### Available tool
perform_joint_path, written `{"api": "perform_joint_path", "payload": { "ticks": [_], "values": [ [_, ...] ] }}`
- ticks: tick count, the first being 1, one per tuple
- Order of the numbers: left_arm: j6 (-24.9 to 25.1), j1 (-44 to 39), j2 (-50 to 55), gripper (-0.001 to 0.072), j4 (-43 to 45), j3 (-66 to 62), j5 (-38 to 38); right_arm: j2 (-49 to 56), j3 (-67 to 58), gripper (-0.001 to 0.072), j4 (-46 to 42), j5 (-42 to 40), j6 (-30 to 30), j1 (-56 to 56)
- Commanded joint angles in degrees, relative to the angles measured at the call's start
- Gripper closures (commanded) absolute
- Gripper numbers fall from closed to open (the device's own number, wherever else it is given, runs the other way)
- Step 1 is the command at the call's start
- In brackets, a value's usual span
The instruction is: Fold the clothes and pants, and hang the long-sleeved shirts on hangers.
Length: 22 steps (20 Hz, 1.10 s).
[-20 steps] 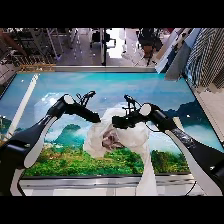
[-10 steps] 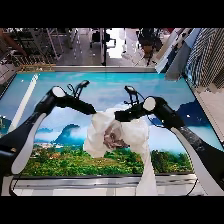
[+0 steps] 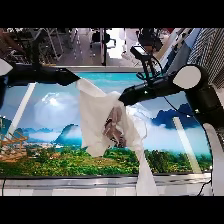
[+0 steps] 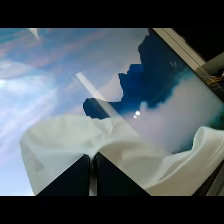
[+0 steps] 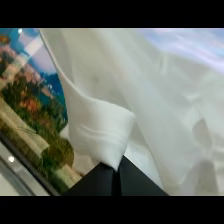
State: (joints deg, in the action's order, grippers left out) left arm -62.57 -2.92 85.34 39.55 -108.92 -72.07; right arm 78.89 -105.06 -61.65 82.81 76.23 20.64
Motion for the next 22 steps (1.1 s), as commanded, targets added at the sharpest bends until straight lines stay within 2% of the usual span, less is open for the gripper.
{"api": "perform_joint_path", "payload": {
  "ticks": [1,4,5,6,7,8,10,13,14,15,20,21,22],
  "values": [
    [-3.6,-0.5,-0.5,0.0694,1.4,0.0,-7.7,-0.6,6.0,0.0692,0.5,13.9,-1.8,3.3],
    [-3.5,-1.7,1.7,0.0693,1.4,4.0,-12.6,-0.6,25.8,0.069,4.5,8.2,-1.3,12.1],
    [-3.5,-1.7,2.0,0.0694,1.5,5.5,-13.5,-0.5,31.6,0.065,5.9,3.6,-1.3,15.0],
    [-3.5,-1.7,2.3,0.0693,2.4,6.8,-14.7,-0.5,35.5,0.0526,6.1,-0.7,-1.3,17.1],
    [-3.5,-1.7,2.4,0.0693,3.7,7.8,-15.6,-0.5,37.1,0.0371,5.9,-4.1,-1.3,18.0],
    [-3.5,-1.7,2.6,0.0693,5.7,8.3,-16.1,-0.5,37.2,0.0285,5.9,-7.4,-1.3,17.8],
    [-3.5,-1.7,2.6,0.0693,9.3,8.7,-16.3,-0.5,35.6,0.0285,6.0,-13.9,-1.3,15.3],
    [-3.5,-1.5,2.6,0.0692,9.7,8.7,-16.3,-0.5,33.9,0.0284,9.2,-24.1,-0.4,9.2],
    [-3.5,-1.5,2.6,0.0692,9.7,8.7,-16.3,-0.4,33.9,0.0246,11.3,-27.4,-0.3,7.3],
    [-3.5,-1.5,2.6,0.0692,9.7,8.7,-16.3,0.0,33.9,0.0171,12.4,-29.3,-0.3,6.4],
    [-3.5,-1.5,2.6,0.0692,9.7,8.7,-16.3,6.1,33.9,0.0111,18.9,-35.3,-0.5,8.8],
    [-3.5,-1.5,2.6,0.0691,9.7,8.7,-16.3,7.8,33.9,0.0074,21.0,-37.0,-1.3,9.7],
    [-3.5,-1.5,2.6,0.0692,9.7,8.7,-16.3,9.0,33.8,0.0076,23.1,-37.5,-2.6,10.6]
  ]
}}
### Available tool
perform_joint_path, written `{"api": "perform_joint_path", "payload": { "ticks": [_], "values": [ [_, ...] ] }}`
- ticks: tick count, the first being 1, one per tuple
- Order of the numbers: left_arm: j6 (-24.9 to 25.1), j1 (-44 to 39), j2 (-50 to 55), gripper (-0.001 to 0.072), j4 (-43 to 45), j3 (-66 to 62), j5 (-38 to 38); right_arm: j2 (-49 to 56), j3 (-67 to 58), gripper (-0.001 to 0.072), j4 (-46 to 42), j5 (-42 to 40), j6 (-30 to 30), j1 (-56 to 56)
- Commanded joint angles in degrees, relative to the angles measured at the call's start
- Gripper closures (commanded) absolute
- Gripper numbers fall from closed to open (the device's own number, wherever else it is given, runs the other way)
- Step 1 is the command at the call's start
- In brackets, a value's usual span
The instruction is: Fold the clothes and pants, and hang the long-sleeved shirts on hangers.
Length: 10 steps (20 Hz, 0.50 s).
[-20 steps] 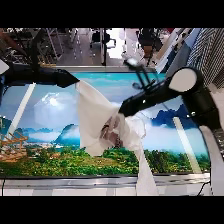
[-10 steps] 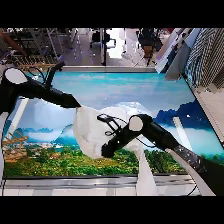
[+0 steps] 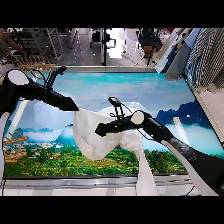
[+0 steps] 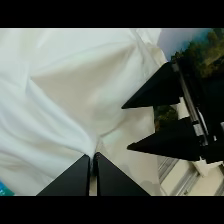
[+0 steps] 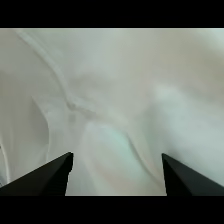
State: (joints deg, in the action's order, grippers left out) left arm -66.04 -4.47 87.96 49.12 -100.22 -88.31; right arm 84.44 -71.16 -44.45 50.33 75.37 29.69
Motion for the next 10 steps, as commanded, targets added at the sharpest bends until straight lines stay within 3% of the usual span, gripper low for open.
{"api": "perform_joint_path", "payload": {
  "ticks": [1,8,10],
  "values": [
    [0.0,0.1,0.0,0.0692,0.2,0.0,-0.3,4.4,-0.2,0.0076,6.8,-4.9,-3.0,2.7],
    [0.0,0.1,0.0,0.0692,0.2,0.0,-2.2,5.2,-0.4,0.008,11.1,-9.0,-2.8,7.3],
    [0.0,0.1,0.0,0.0692,0.2,0.0,-3.1,5.3,-0.4,0.011,9.1,-9.9,-0.9,7.3]
  ]
}}
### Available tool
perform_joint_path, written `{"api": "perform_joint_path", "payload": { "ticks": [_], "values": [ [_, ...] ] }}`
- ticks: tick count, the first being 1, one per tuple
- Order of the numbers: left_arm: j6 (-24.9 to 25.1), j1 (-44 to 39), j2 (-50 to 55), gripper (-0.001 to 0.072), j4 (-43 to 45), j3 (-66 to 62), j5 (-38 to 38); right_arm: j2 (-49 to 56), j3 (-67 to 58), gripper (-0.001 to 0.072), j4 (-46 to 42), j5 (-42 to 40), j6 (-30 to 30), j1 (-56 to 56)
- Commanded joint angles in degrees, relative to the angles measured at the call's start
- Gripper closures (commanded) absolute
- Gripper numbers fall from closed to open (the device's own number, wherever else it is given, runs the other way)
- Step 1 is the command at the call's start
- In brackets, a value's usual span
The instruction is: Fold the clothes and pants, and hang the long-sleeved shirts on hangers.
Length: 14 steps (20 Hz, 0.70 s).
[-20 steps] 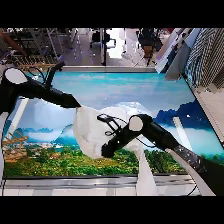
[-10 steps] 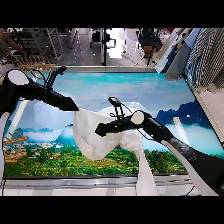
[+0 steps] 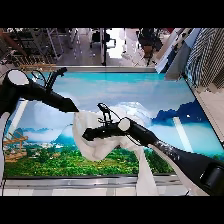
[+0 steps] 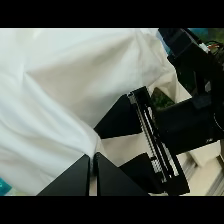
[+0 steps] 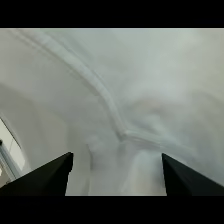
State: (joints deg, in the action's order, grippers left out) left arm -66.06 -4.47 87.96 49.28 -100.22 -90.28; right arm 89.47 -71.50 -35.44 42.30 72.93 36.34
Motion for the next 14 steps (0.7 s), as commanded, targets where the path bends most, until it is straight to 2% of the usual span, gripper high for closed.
{"api": "perform_joint_path", "payload": {
  "ticks": [1,3,5,9,11,14],
  "values": [
    [0.0,0.1,0.0,0.0691,0.0,0.0,-1.4,0.2,0.0,0.0248,-3.1,-2.6,3.0,0.6],
    [0.0,0.1,-0.1,0.0692,-0.1,0.0,-1.5,0.2,-0.1,0.0686,-14.4,-5.1,10.0,0.5],
    [0.0,0.1,-0.3,0.0691,-0.4,0.0,-1.6,0.1,-1.0,0.0692,-24.0,-4.9,15.4,-1.2],
    [0.0,-0.3,0.5,0.0692,-0.4,0.0,-1.2,0.1,-13.1,0.0693,-35.7,6.9,16.0,-7.8],
    [-0.1,-1.7,2.3,0.0691,-0.4,0.0,-0.2,0.1,-19.9,0.0693,-38.8,8.8,15.7,-10.5],
    [-1.3,-4.7,5.4,0.0692,-0.6,0.0,7.6,0.1,-24.4,0.0691,-38.2,13.6,14.4,-11.5]
  ]
}}
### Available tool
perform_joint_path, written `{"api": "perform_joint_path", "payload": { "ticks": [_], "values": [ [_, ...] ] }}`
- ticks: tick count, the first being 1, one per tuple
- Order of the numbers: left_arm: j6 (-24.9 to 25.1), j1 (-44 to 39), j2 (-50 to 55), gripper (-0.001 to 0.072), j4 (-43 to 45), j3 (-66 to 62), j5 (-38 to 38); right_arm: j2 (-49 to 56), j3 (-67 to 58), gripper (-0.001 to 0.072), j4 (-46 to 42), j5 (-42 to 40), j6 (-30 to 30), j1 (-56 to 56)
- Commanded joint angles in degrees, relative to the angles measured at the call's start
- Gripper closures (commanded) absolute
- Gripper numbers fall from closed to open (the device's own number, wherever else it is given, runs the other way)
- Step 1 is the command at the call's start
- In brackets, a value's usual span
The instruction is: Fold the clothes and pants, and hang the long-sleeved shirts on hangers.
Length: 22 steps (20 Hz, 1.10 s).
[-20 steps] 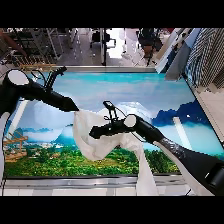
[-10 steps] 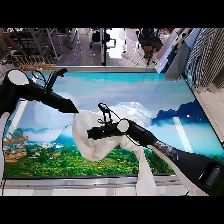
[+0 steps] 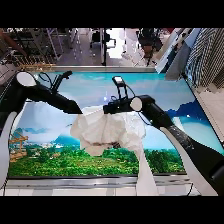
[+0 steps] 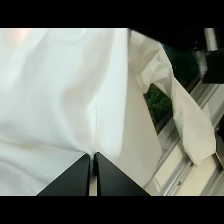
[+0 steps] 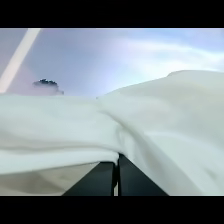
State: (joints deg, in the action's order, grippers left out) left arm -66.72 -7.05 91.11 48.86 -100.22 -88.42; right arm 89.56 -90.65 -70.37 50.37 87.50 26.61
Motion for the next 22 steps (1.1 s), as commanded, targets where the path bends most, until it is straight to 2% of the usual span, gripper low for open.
{"api": "perform_joint_path", "payload": {
  "ticks": [1,2,4,5,9,10,11,12,16,18,20,22],
  "values": [
    [-0.7,-2.9,3.0,0.0692,-1.3,0.0,8.0,0.0,-5.4,0.0691,-3.3,7.3,-0.2,-1.4],
    [-0.6,-3.2,3.5,0.0692,-3.0,0.0,9.1,0.0,-5.4,0.0677,-3.3,9.4,-0.1,-1.2],
    [-0.6,-3.1,3.4,0.0692,-5.7,0.0,9.2,0.0,-5.4,0.0391,-0.1,13.5,2.5,-1.2],
    [-0.6,-2.7,3.1,0.0691,-6.1,0.0,9.1,0.0,-5.4,0.0347,1.4,15.5,4.7,-1.2],
    [-0.6,-0.9,0.9,0.0691,-6.1,0.0,8.0,0.0,-5.2,0.0345,4.1,23.5,10.1,0.9],
    [-0.6,-0.5,0.4,0.0692,-6.1,0.0,7.6,0.0,-4.8,0.0316,5.4,24.7,11.4,1.7],
    [-0.6,-0.3,0.1,0.0692,-6.1,0.0,7.2,0.0,-4.1,0.0246,7.0,25.3,12.7,2.5],
    [-0.6,-0.2,-0.1,0.0692,-6.1,0.0,6.7,0.0,-3.0,0.0242,8.4,24.8,14.1,3.2],
    [-0.6,-0.5,-0.2,0.0692,-6.1,0.0,5.0,0.4,3.1,0.0243,9.9,13.6,23.6,4.7],
    [-0.6,-0.5,-0.2,0.0692,-6.1,0.0,4.5,1.5,4.5,0.0243,5.8,11.4,30.4,4.8],
    [0.0,-0.5,-0.2,0.0691,-6.1,0.0,4.6,3.3,4.5,0.0243,5.2,10.7,31.6,5.6],
    [0.1,-0.5,-0.2,0.0692,-6.1,0.0,4.6,5.1,4.5,0.0243,5.8,6.3,31.9,7.3]
  ]
}}
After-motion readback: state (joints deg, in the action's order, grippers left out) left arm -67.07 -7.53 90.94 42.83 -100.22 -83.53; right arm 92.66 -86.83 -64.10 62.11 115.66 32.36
